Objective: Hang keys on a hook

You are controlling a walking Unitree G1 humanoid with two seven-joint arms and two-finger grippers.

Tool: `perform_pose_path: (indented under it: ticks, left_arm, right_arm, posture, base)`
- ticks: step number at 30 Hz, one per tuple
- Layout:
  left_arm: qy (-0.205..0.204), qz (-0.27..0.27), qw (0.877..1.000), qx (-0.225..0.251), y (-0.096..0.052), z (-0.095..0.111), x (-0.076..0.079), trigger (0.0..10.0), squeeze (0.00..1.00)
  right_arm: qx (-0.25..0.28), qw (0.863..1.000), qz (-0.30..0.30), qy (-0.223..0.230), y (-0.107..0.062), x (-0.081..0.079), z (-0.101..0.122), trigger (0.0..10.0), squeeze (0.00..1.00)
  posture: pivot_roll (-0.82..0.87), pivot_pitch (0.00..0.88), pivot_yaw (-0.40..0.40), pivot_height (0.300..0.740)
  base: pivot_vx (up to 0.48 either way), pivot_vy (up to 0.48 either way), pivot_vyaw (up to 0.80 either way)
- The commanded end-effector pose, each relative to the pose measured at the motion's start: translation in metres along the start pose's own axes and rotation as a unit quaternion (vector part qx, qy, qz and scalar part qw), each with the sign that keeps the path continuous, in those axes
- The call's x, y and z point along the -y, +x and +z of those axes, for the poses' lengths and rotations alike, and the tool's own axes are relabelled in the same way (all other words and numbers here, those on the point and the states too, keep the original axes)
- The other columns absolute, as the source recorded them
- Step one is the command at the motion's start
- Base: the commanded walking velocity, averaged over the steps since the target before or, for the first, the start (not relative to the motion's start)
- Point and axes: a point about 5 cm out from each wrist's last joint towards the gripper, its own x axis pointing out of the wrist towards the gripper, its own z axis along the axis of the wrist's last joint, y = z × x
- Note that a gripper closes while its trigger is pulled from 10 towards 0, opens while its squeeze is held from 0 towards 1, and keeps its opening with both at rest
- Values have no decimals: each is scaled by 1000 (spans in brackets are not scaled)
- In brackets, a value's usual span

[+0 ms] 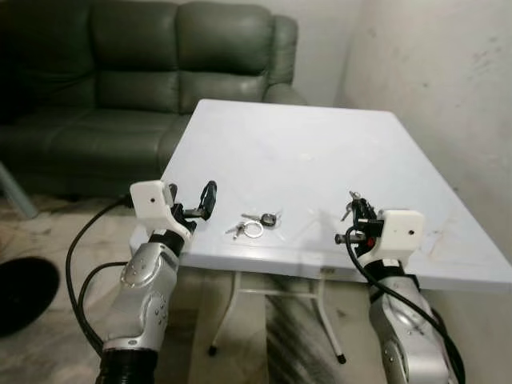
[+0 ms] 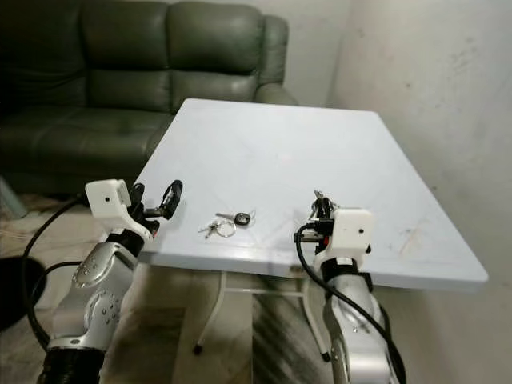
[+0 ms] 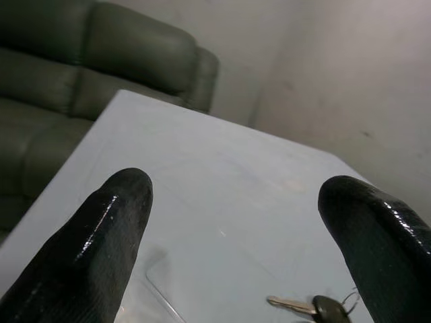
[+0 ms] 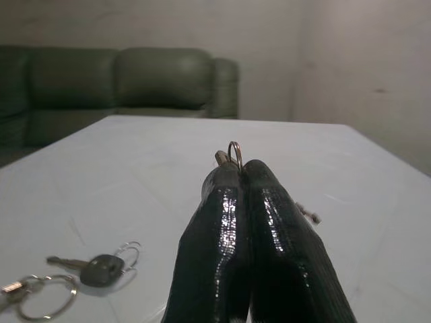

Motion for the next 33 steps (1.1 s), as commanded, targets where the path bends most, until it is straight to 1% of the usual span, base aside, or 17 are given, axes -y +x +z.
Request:
perform_pose_path:
  ticks: [1, 7, 12, 15, 18, 21, 24, 28, 29, 33]
  left_arm:
    - [0, -9, 1000, -2, 4, -1, 10, 10000, 0]
    - [-11, -3, 1000, -7, 5, -3, 11, 10000, 0]
    - [-17, 2, 1000, -21, 7, -6, 12, 10000, 0]
    - [-9, 4, 1000, -26, 7, -7, 12, 10000, 0]
    - [-8, 2, 1000, -26, 8, -7, 12, 10000, 0]
    - [-16, -14, 1000, -13, 9, -3, 14, 10000, 0]
    - [-4, -20, 1000, -17, 10, -3, 15, 10000, 0]
    - [-10, -32, 999, -11, 10, -2, 17, 10000, 0]
    - [-2, -30, 999, -14, 10, -2, 17, 10000, 0]
    - [-4, -33, 999, -15, 10, -3, 17, 10000, 0]
  right_arm:
    - [-6, 1000, -17, -5, -1, 10, -1, 10000, 0]
    - [-8, 1000, -12, -6, -1, 9, 0, 10000, 0]
    - [-10, 1000, -9, -8, -1, 8, 0, 10000, 0]
    - [-10, 1000, -8, -9, -1, 7, 1, 10000, 0]
    - [-11, 1000, -7, -10, -1, 7, 0, 10000, 0]
    - [-12, 1000, -6, -9, -1, 6, 0, 10000, 0]
    - [-12, 1000, -6, -7, -1, 5, -1, 10000, 0]
    - [-11, 1000, -6, -6, 0, 4, -1, 10000, 0]
    - [-11, 1000, -5, -5, 0, 4, -1, 10000, 0]
    - [-12, 1000, -4, -3, 0, 3, -1, 10000, 0]
  posture:
    - [-29, 6, -56, 740]
    - [-32, 0, -59, 740]
    - [-35, 0, -59, 740]
    - [-36, 0, -60, 740]
    - [-37, 0, -59, 740]
    - [-37, 0, -55, 740]
    - [-37, 0, -51, 740]
    - [-36, 0, -48, 740]
    - [-36, 0, -48, 740]
    - [-34, 0, -47, 740]
  base:
    - [0, 0, -775]
    - [0, 0, -781]
    - [0, 0, -777]
    - [0, 0, -777]
    - [0, 0, -775]
    - [0, 0, -779]
    - [0, 0, -779]
    - [0, 0, -775]
    - [0, 0, -781]
    - [0, 0, -778]
